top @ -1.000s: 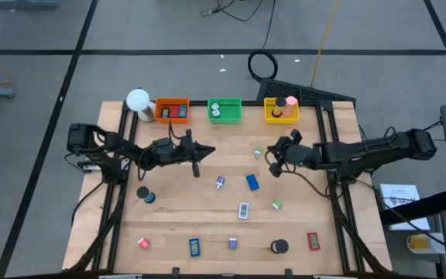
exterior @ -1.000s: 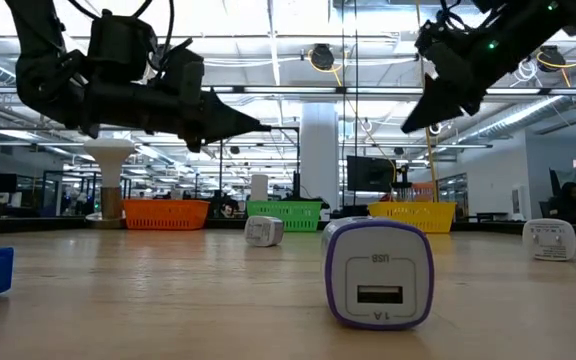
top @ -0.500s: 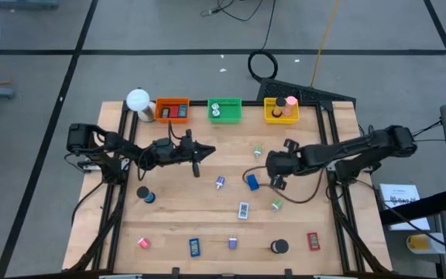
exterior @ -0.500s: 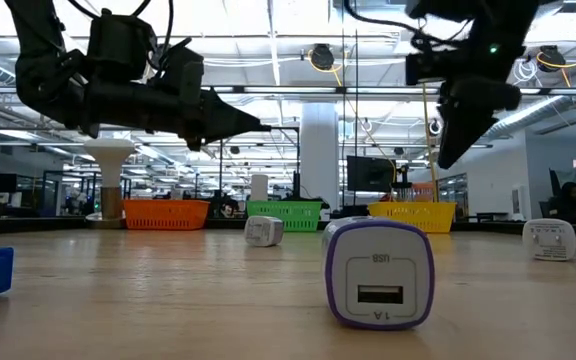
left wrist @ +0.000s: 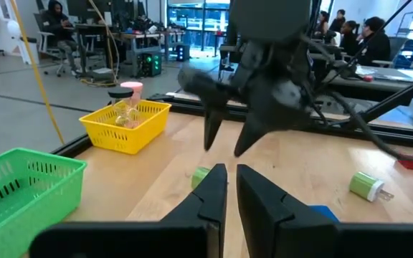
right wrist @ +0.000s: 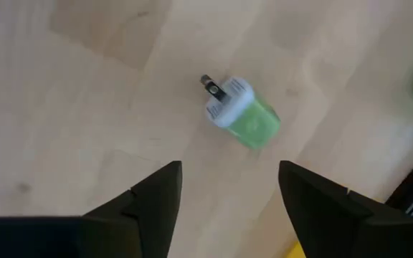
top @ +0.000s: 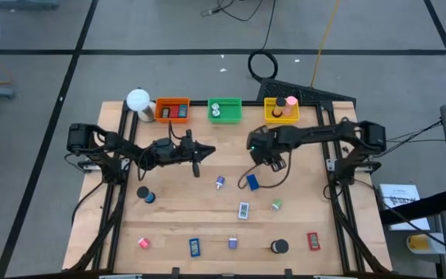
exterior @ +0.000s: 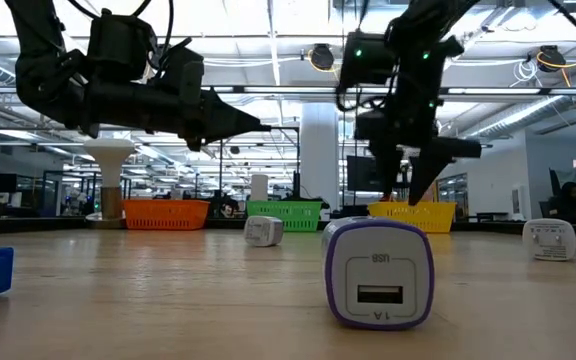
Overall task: Pick & Place Office items
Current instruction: Put the green charger adapter into the green basket
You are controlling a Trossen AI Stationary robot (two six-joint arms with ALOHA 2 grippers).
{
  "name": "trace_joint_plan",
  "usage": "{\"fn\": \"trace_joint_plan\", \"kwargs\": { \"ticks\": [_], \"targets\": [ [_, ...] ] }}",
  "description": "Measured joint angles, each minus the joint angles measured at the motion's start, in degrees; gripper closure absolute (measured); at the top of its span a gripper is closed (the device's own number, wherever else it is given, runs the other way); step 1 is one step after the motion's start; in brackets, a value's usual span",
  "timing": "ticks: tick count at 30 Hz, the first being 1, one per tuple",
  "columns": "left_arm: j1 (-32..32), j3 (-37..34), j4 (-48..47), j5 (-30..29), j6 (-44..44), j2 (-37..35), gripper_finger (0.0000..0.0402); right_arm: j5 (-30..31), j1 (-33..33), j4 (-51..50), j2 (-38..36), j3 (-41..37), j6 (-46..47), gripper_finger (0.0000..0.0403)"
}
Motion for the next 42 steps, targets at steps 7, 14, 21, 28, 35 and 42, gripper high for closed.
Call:
{"fn": "trace_joint_plan", "kwargs": {
  "ticks": [7,14,21,28,35,42],
  "targets": [
    [0.0,0.02,0.01,0.01,0.01,0.0,0.0364,2.94,0.67,5.8,6.42,0.21,-13.91,0.018],
    [0.0,0.02,0.0,-0.01,0.01,0.0,0.0364,1.44,0.66,7.04,8.94,0.24,-16.72,0.0201],
    [0.0,0.02,0.0,0.01,0.01,0.0,0.0364,0.07,0.35,7.28,9.58,0.24,-14.59,0.0266],
    [-0.02,0.04,0.0,0.01,0.01,0.0,0.0364,-0.16,0.35,9.29,7.04,0.22,-7.88,0.0277],
    [-0.02,0.04,0.0,0.01,0.01,0.0,0.0364,-18.88,-4.57,24.46,-0.44,-4.14,16.72,0.0277],
    [-0.02,0.04,-0.22,0.01,0.01,-0.02,0.0364,-21.37,-5.19,68.21,0.29,-22.17,28.89,0.0277]
  ]
}}
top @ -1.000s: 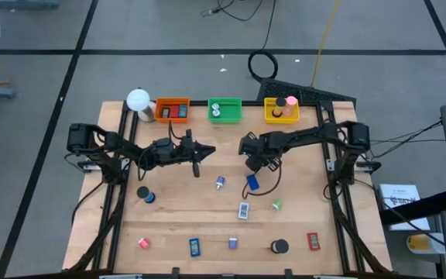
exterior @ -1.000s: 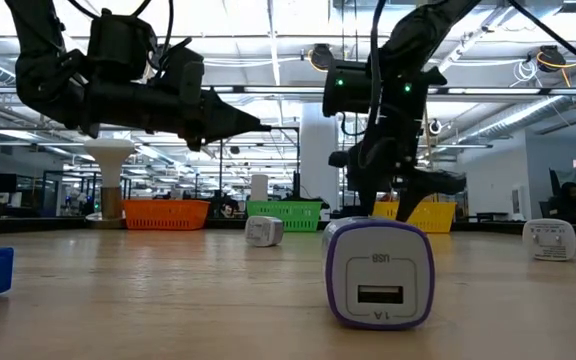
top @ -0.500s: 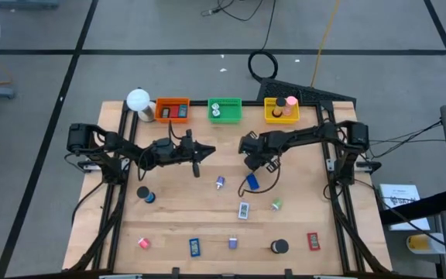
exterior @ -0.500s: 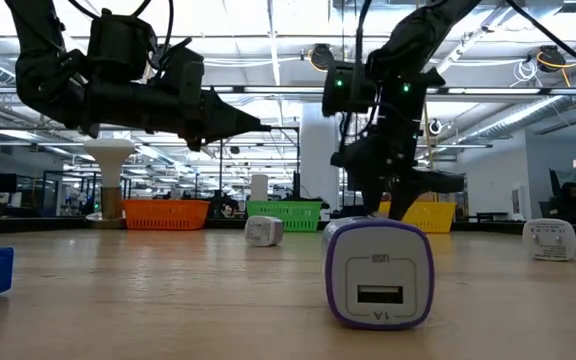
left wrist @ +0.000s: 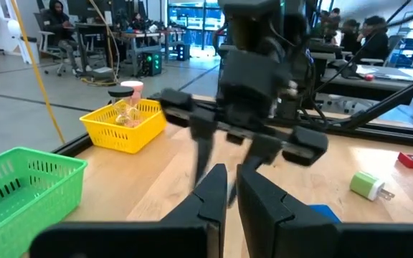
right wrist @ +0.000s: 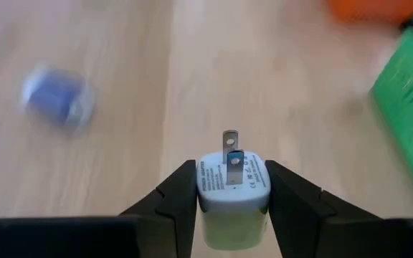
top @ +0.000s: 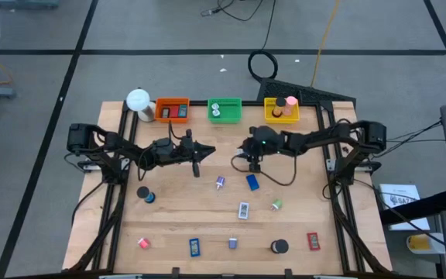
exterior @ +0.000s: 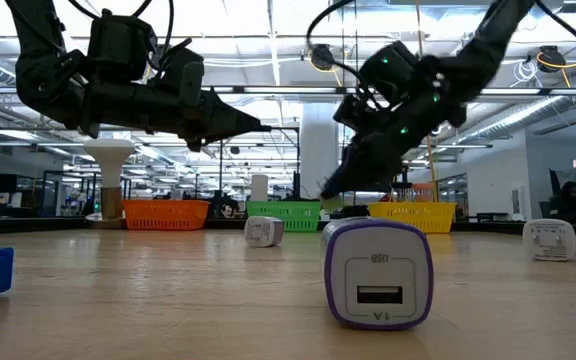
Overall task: Pick & Place Office items
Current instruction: Put the green charger adapter into the green basket
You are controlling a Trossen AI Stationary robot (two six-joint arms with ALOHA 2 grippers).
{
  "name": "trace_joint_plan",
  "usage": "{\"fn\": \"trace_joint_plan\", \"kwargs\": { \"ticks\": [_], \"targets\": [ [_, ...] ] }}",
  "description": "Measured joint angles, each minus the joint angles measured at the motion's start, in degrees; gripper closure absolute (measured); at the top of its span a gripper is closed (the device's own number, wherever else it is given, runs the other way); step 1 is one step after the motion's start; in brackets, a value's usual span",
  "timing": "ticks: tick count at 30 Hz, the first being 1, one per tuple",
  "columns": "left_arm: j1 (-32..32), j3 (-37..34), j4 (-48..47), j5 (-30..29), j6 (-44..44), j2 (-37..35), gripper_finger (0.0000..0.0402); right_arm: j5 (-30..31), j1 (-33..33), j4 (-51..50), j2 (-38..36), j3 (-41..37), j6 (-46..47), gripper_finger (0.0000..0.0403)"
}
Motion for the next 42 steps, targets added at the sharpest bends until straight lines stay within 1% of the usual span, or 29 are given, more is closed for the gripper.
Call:
{"fn": "trace_joint_plan", "kwargs": {
  "ticks": [1,2,4,6,11,17,32,37,42],
  "targets": [
    [0.0,0.0,0.0,0.0,0.0,0.0,0.0364,0.3,0.04,5.41,1.39,-0.94,1.6,0.0277],
    [-0.02,0.0,0.19,0.0,0.0,0.0,0.0364,0.56,0.0,8.73,2.25,-1.78,3.18,0.0277],
    [-0.02,0.02,-0.28,0.0,0.0,-0.04,0.0364,0.53,-0.29,13.15,4.56,-2.16,5.54,0.0277],
    [-0.02,0.0,-0.5,0.02,0.0,-0.02,0.0364,0.55,-0.42,17.41,7.49,-0.87,6.24,0.0277],
    [0.02,0.0,-1.94,0.02,0.0,-0.02,0.0364,0.49,-0.96,20.04,14.13,2.33,7.47,0.0277],
    [0.02,0.0,-1.7,0.02,0.0,-0.02,0.0364,0.34,-1.23,21.61,18.14,5.34,8.38,0.0273],
    [0.02,0.0,-1.89,0.03,0.0,-0.02,0.0364,0.75,-1.25,18.93,17.77,5.3,10.54,0.0197],
    [0.02,0.0,-1.86,0.04,0.0,-0.02,0.0364,2.29,-1.23,17.82,13.92,5.25,10.16,0.0172],
    [0.02,0.0,-1.83,0.04,0.0,-0.02,0.0364,2.34,-1.23,12.97,4.75,5.27,7.6,0.016]
  ]
}}
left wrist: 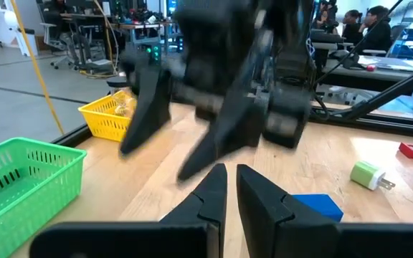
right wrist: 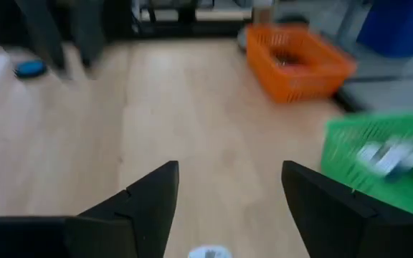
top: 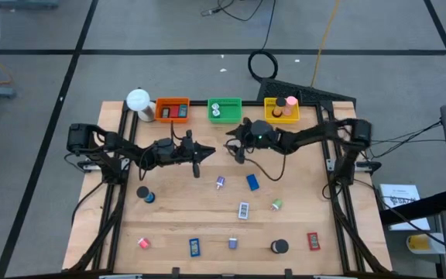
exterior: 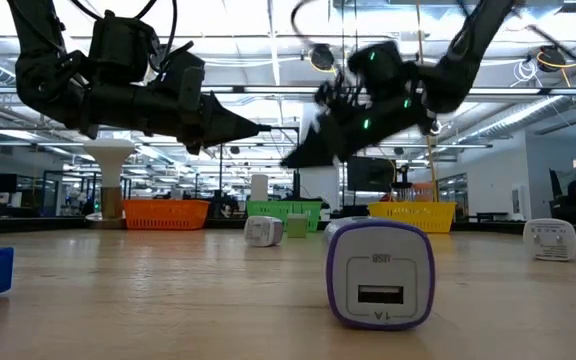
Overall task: Pick & Place Office items
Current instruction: Put the green charger adapter into the green basket
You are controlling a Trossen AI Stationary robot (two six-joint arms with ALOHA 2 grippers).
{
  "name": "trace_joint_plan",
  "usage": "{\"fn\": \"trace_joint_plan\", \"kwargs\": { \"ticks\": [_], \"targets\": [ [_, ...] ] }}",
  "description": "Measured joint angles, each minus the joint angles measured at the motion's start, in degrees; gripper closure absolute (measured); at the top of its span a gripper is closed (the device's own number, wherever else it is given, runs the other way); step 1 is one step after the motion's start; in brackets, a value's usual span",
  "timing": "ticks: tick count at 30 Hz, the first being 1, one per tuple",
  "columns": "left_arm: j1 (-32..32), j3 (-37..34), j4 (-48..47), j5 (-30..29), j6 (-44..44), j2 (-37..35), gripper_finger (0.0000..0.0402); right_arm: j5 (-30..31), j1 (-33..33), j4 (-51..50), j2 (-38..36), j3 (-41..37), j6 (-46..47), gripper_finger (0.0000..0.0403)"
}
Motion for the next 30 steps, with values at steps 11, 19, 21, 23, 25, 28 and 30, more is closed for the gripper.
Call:
{"fn": "trace_joint_plan", "kwargs": {
  "ticks": [11,19,21,23,25,28,30],
  "targets": [
    [-0.15,0.0,0.24,0.3,-8.26,0.02,0.0364,5.7,-1.75,-10.24,-17.77,-7.8,-3.35,0.0307],
    [2.23,5.56,-9.9,5.32,-15.89,-0.22,0.0389,5.82,-2.54,-3.52,-24.12,-18.53,-3.35,0.0391],
    [2.55,9.33,-19.03,7.39,-14.61,-0.2,0.0397,5.84,-2.93,-3.32,-25.57,-20.41,-3.27,0.0381],
    [2.64,14.49,-31.07,8.0,-13.06,-0.2,0.0395,5.93,-3.35,-3.46,-27.07,-22.16,-3.43,0.0375],
    [2.61,20.43,-44.99,7.69,-10.71,-0.16,0.0393,5.95,-3.89,-3.39,-28.51,-23.38,-4.01,0.0374],
    [2.18,29.5,-62.32,4.73,-7.94,-0.15,0.0391,5.92,-4.95,-3.44,-30.98,-25.13,-4.43,0.038],
    [2.12,34.68,-71.34,3.46,-5.95,-0.2,0.0383,5.95,-5.58,-3.38,-32.5,-26.01,-4.49,0.0385]
  ]
}}
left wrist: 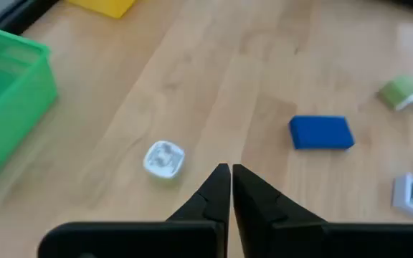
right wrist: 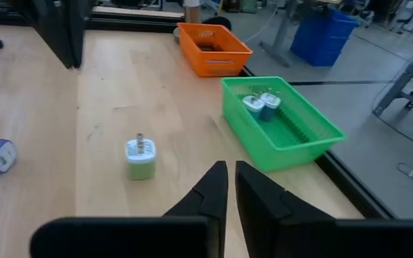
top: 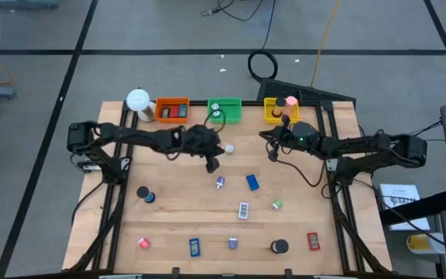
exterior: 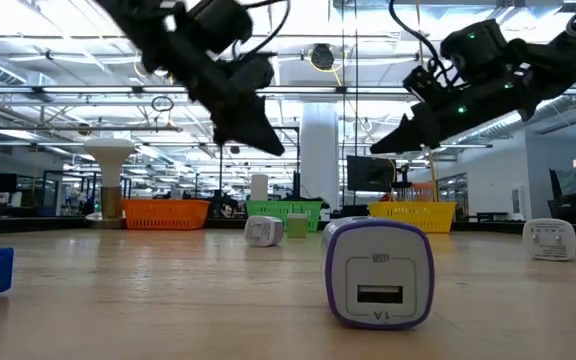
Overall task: Pick & Place Office items
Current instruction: Put the green charger adapter into the green basket
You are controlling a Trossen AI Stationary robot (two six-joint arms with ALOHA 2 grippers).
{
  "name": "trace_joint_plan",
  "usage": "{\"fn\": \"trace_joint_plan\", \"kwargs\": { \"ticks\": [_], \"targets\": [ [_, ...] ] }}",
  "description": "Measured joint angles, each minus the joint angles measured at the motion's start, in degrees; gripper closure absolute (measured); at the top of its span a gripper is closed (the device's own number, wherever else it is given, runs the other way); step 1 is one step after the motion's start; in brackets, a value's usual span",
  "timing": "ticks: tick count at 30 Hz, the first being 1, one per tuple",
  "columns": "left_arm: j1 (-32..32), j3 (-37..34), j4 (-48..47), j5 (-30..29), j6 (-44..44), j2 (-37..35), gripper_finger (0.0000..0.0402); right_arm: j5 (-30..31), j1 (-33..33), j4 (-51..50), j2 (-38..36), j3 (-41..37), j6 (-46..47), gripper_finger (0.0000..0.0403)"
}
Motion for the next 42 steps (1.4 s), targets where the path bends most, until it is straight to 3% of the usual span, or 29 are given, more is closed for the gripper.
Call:
{"fn": "trace_joint_plan", "kwargs": {
  "ticks": [7,15,21,29,42],
  "targets": [
    [1.11,11.14,-17.36,-0.57,1.29,1.72,0.0292,-0.16,-2.33,-0.05,-3.92,-2.94,-0.45,0.0402],
    [4.77,18.84,-22.04,1.06,4.79,9.85,0.0171,-0.26,-3.38,-0.45,-4.71,-3.48,-0.26,0.0402],
    [5.61,26.42,-27.89,1.15,14.72,17.82,0.0117,-0.41,-3.38,-0.49,-4.69,-3.47,-0.26,0.0402],
    [5.62,31.88,-29.69,1.0,23.4,24.34,0.0104,-0.43,-3.36,-0.51,-4.69,-3.47,-0.35,0.0402],
    [5.57,31.85,-28.36,1.23,25.3,26.14,0.0159,-0.45,-3.36,-0.51,-4.69,-3.47,-0.72,0.0402]
  ]
}}
